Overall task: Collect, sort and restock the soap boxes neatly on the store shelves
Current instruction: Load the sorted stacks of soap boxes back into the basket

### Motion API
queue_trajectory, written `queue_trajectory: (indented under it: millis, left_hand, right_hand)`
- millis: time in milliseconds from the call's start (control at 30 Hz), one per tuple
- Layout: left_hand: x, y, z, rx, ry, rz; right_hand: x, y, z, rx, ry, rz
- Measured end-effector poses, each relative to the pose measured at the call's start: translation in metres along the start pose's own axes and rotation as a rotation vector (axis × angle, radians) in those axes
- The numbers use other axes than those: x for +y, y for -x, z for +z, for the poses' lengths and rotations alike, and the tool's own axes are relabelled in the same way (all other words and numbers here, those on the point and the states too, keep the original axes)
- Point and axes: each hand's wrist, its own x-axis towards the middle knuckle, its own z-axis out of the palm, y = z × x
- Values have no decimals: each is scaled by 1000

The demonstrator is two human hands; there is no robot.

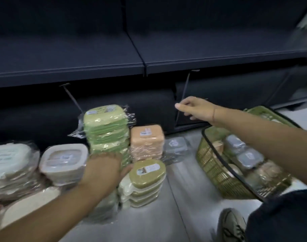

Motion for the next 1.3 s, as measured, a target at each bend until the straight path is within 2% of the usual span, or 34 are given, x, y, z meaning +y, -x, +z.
queue_trajectory:
  millis: [100,200,367,467,567,667,733,833,900,1100,1300]
  left_hand:
    - [77,-28,-11,61,230,154]
    - [156,-74,-25,84,342,293]
    - [277,-153,-35,-83,518,399]
    - [335,-203,-22,-232,625,315]
    - [374,-251,9,-379,718,42]
    - [394,-284,43,-427,676,-210]
    - [400,-292,59,-447,645,-296]
    - [402,-291,67,-393,546,-299]
    - [402,-291,69,-358,563,-301]
    - [403,-291,75,-485,567,-281]
    - [399,-290,78,-920,814,-322]
  right_hand:
    - [63,17,-79,-51,136,128]
    - [147,26,-144,94,102,276]
    - [280,34,-175,262,-17,509]
    - [330,20,-161,231,-9,530]
    - [358,-6,-145,202,38,506]
    - [379,-39,-133,206,32,548]
    - [392,-61,-125,202,7,563]
    - [407,-84,-114,164,53,591]
    - [415,-91,-109,158,106,606]
    - [435,-95,-104,153,69,612]
    - [432,-95,-108,104,73,644]
